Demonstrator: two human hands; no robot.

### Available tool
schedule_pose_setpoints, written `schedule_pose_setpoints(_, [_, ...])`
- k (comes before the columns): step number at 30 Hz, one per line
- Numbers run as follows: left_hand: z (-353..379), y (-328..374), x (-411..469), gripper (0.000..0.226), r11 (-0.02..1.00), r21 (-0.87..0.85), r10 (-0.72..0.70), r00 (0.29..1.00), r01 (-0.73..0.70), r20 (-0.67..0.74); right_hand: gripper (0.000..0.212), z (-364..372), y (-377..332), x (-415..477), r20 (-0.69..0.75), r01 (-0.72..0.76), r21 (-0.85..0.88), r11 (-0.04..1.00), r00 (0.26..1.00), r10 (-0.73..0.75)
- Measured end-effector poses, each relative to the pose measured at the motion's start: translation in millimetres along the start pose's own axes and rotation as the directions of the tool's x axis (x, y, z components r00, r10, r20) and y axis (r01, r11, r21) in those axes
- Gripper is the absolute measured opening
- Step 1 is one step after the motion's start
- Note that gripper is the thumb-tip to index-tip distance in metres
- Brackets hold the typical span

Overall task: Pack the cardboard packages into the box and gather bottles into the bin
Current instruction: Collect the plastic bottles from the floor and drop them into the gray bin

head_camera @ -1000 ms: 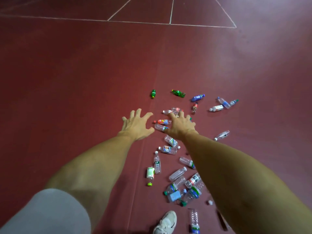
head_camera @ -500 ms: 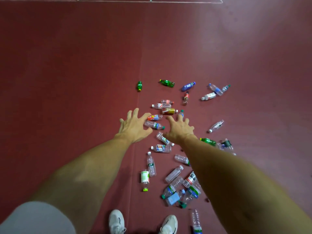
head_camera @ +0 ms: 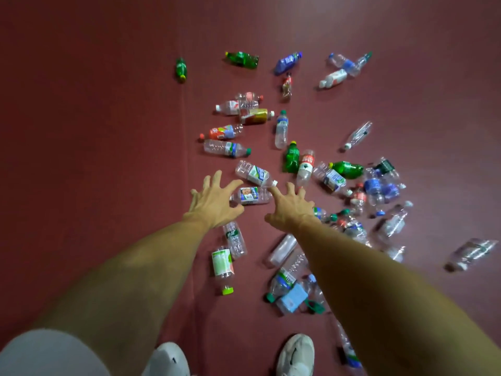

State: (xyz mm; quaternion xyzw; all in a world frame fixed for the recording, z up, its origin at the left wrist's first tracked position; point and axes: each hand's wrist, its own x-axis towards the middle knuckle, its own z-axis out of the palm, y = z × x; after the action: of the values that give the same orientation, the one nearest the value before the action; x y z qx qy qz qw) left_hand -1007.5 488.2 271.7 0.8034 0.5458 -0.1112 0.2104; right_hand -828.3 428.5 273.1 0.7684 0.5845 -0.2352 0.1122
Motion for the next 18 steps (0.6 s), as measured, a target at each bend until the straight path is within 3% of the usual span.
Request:
schedule_pose_setpoints(8, [168, -43, 71, 0.076, 1.000, -0.006, 0.002, 0.999, -0.002, 0.032, 0.073, 161, 12, 100, -0.011, 0.008, 0.013, 1.000, 1.000, -0.007])
schedule_pose_setpoints(14, [256, -61, 104, 0.077, 0.999, 0.036, -0.038, 0.993, 0.034, 0.113, 0.076, 233, 31, 136, -0.007, -0.021, 0.037, 0.999, 1.000, 0.021])
schedule_pose_setpoints(18, [291, -44, 119, 0.080, 0.991, 0.131, -0.031, 0.987, 0.010, 0.156, 0.084, 269, 62, 130, -0.066, -0.122, -0.026, 0.992, 0.991, 0.120])
